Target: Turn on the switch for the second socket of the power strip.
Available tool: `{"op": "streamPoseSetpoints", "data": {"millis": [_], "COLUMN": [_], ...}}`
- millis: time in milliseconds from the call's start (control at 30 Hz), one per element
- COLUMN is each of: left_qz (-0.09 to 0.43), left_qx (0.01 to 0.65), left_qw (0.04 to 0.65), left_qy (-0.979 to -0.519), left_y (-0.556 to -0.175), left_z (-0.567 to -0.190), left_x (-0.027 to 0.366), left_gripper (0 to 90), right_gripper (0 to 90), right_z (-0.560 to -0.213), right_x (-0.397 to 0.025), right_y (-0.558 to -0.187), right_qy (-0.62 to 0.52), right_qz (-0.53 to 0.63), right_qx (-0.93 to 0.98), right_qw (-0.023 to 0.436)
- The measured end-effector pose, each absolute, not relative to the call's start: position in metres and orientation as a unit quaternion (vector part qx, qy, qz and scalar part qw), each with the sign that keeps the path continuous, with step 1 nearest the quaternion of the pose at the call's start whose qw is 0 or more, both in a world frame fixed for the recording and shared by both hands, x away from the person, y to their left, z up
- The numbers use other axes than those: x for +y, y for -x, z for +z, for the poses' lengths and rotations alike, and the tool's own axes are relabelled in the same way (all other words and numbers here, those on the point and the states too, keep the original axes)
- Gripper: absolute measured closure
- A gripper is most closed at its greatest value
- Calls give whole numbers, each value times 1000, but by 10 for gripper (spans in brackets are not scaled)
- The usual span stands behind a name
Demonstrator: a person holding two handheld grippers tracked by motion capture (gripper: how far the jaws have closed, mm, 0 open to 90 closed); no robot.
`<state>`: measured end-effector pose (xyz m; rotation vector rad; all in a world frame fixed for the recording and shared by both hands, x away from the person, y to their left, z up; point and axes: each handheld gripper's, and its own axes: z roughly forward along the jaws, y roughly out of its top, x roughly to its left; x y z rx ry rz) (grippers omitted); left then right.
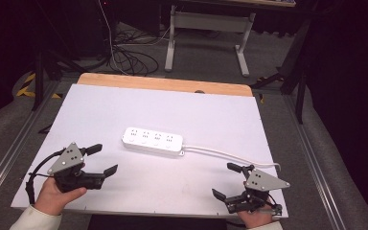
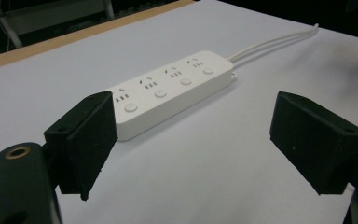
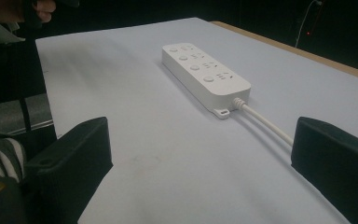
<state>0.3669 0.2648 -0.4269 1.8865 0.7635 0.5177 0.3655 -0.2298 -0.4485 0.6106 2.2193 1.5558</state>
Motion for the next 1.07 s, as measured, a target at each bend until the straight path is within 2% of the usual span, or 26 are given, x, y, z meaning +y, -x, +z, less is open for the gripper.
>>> {"op": "streamPoseSetpoints", "data": {"millis": [167,400,667,800,1067], "left_qz": [214,186,193,202,188], "left_qx": [329,337,337,328,334], "left_qw": [499,504,490,494,515], "left_qy": [-773,-774,-781,-780,-767], "left_y": [-364,-365,-362,-360,-357], "left_z": [-443,-460,-474,-471,-460], "left_x": [274,280,283,279,278], "left_gripper": [151,153,162,162,143], "right_gripper": [52,52,52,52,52], "right_z": [-449,-449,-449,-449,-449], "right_x": [-230,-230,-230,-230,-230], "right_y": [-366,-366,-366,-366,-366], "right_qy": [-217,-218,-218,-217,-216], "right_qz": [551,551,551,551,552], "right_qx": [785,785,786,785,785], "right_qw": [181,180,180,179,179]}}
